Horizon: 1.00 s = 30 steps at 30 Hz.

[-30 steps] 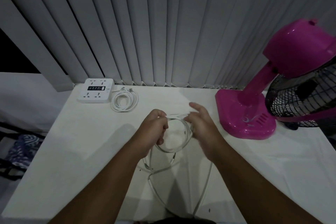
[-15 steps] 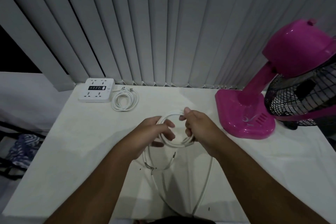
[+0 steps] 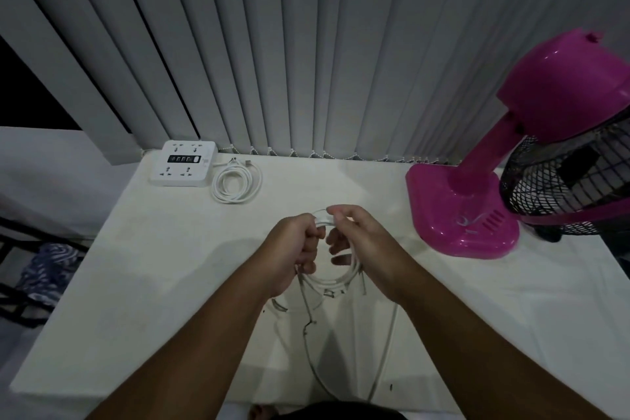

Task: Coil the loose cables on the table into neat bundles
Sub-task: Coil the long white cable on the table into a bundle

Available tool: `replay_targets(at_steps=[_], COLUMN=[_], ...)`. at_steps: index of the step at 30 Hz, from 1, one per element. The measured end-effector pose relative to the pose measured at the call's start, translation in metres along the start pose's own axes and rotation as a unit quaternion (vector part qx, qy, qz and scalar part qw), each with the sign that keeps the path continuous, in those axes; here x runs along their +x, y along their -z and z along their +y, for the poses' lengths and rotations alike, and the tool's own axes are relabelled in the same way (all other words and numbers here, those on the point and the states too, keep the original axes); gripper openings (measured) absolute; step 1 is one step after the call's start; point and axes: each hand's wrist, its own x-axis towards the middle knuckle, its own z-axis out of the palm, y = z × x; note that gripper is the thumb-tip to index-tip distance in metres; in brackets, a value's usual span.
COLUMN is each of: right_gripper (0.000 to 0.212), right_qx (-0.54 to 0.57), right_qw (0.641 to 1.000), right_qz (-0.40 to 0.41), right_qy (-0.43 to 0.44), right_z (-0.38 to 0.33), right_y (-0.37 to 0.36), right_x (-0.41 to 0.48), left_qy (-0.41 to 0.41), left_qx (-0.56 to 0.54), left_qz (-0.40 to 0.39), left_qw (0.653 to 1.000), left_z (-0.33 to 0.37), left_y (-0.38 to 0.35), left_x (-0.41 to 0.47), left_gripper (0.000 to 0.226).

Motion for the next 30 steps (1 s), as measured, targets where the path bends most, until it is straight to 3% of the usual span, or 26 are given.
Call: replay_targets(at_steps=[2,7,11,14,16,18,20,22,26,30], right_gripper=[0.024,0.024,0.021,0.011,0.021,0.025,0.019,0.021,0.024,0.022], right_qx=[-0.027,0.219,0.217,0.222,0.166,0.03,-0.1,-0.135,-0.044,0.114], right_qw=[0.999,0.969,0.968,0.97,0.984,0.999,0.995,0.991,0.998,0.985], right_qz=[0.027,0.085,0.083,0.047,0.023,0.0,0.006,0.019,0.043,0.105], right_qy=[0.002,-0.08,-0.1,-0.091,-0.067,-0.034,0.001,0.011,-0.022,-0.08], right_z=[0.0,0.003,0.016,0.019,0.015,0.008,0.003,0.002,0.006,0.011], right_y=[-0.004,0.001,-0.01,-0.008,0.0,0.004,0.005,0.007,0.009,0.001], right_x=[0.002,0.008,0.002,0.0,0.002,0.005,0.007,0.011,0.013,0.017], left_qy=[-0.016,0.002,0.005,0.017,0.037,0.044,0.033,0.025,0.037,0.043], left_qx=[-0.021,-0.056,-0.209,-0.187,-0.136,-0.116,-0.135,-0.123,-0.003,-0.061], left_qz=[-0.015,-0.031,0.004,0.026,-0.002,-0.03,-0.054,-0.074,-0.055,-0.04], left_qw=[1.0,0.998,0.978,0.982,0.99,0.992,0.989,0.989,0.998,0.996], left_z=[-0.002,-0.022,-0.031,-0.028,-0.025,-0.024,-0.024,-0.025,-0.031,-0.047], left_y=[-0.001,0.01,0.0,0.003,0.006,0.005,0.004,0.007,0.015,0.011], left_x=[0.0,-0.004,-0.004,-0.002,-0.002,-0.004,-0.004,-0.004,-0.006,-0.011], left_gripper=[0.022,0.022,0.018,0.017,0.015,0.013,0.017,0.029,0.046,0.056])
